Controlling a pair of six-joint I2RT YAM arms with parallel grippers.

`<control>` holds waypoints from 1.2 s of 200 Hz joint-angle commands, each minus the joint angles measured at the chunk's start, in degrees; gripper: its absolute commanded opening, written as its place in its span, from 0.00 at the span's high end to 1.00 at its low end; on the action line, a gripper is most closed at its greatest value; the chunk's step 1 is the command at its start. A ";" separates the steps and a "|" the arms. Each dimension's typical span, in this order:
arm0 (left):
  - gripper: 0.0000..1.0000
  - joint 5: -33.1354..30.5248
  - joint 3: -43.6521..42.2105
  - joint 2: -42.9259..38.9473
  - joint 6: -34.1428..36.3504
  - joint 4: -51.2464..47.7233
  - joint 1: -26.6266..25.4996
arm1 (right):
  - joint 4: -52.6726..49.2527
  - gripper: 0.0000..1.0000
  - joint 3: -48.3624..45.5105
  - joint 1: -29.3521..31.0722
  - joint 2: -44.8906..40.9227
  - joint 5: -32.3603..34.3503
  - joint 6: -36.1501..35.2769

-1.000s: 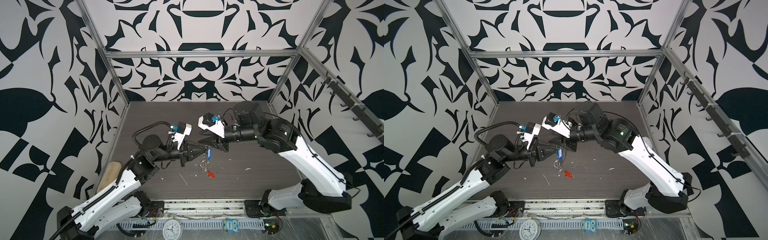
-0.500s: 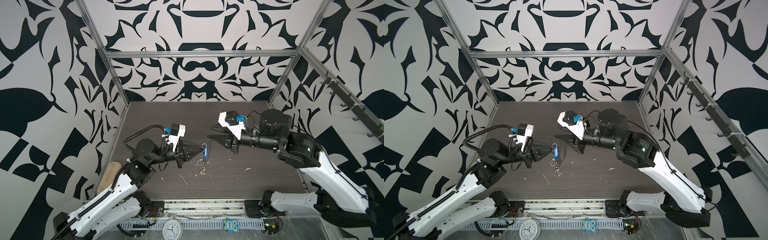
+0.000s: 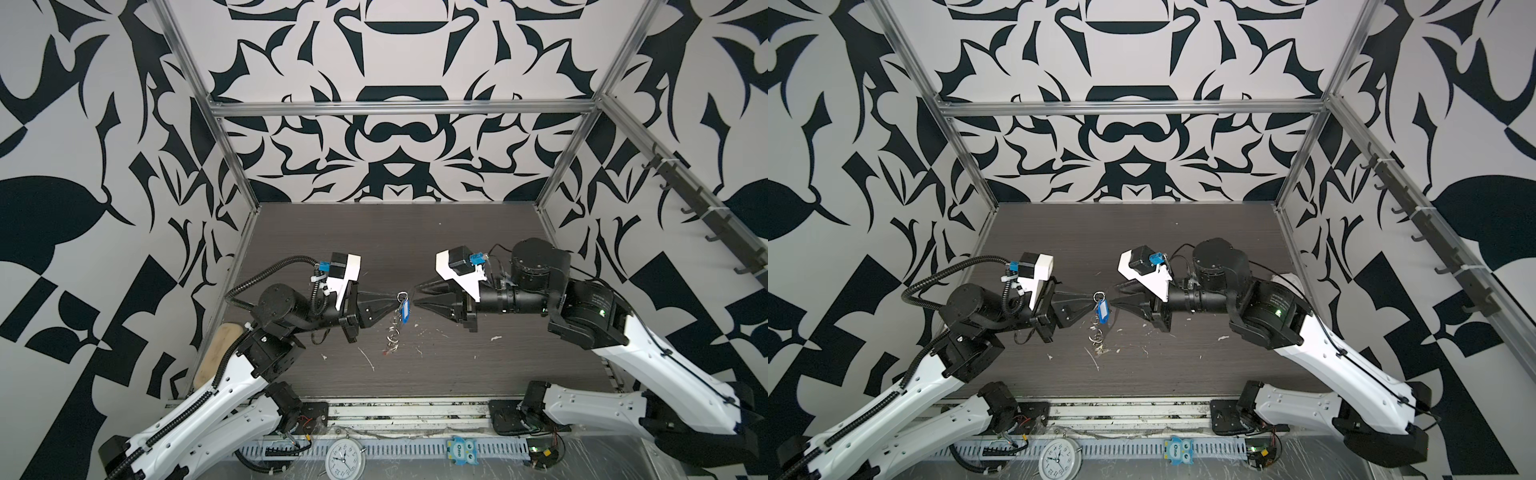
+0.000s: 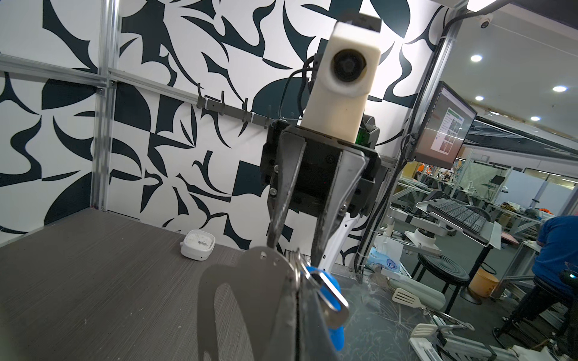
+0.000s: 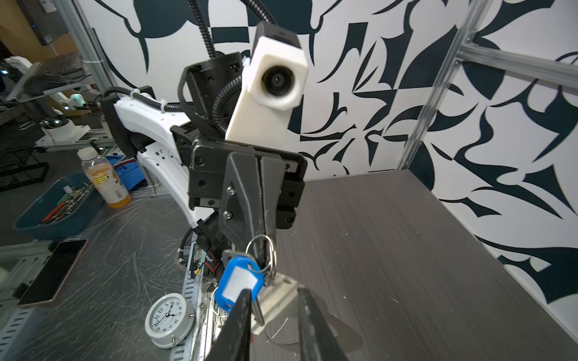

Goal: Remove the keys from the keyring

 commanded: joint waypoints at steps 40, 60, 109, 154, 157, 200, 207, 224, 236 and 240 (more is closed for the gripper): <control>1.00 1.90 -0.79 -1.14 -0.86 4.32 -0.07 | 3.48 0.78 0.77 0.21 0.54 -6.04 1.87; 1.00 2.27 -0.79 -0.97 -1.28 4.67 -0.03 | 3.20 0.81 1.03 0.21 1.10 -6.29 1.96; 1.00 3.13 -0.69 -0.70 -1.84 5.34 -0.08 | 3.48 0.86 1.29 0.22 2.06 -6.91 2.11; 1.00 3.54 -0.54 -0.09 -1.91 5.29 -0.03 | 3.82 0.91 1.83 0.20 2.48 -7.43 2.35; 1.00 3.53 -0.61 0.00 -1.92 5.42 -0.06 | 3.79 0.91 1.90 0.21 2.56 -7.45 2.37; 1.00 3.48 -0.66 0.36 -2.27 5.89 0.00 | 3.88 0.93 2.53 0.17 2.97 -7.25 2.55; 1.00 3.57 -0.75 0.31 -2.26 5.87 -0.07 | 3.97 0.91 2.48 0.20 2.80 -7.04 2.63; 1.00 3.40 -0.79 0.01 -2.22 5.74 -0.08 | 4.28 0.90 2.11 0.22 2.07 -6.42 2.68; 1.00 3.48 -0.75 0.00 -2.18 5.65 -0.07 | 4.92 0.90 1.83 0.20 1.70 -6.31 3.01; 1.00 3.44 -0.72 0.00 -2.18 5.65 -0.08 | 4.85 0.90 1.83 0.22 1.69 -6.23 2.99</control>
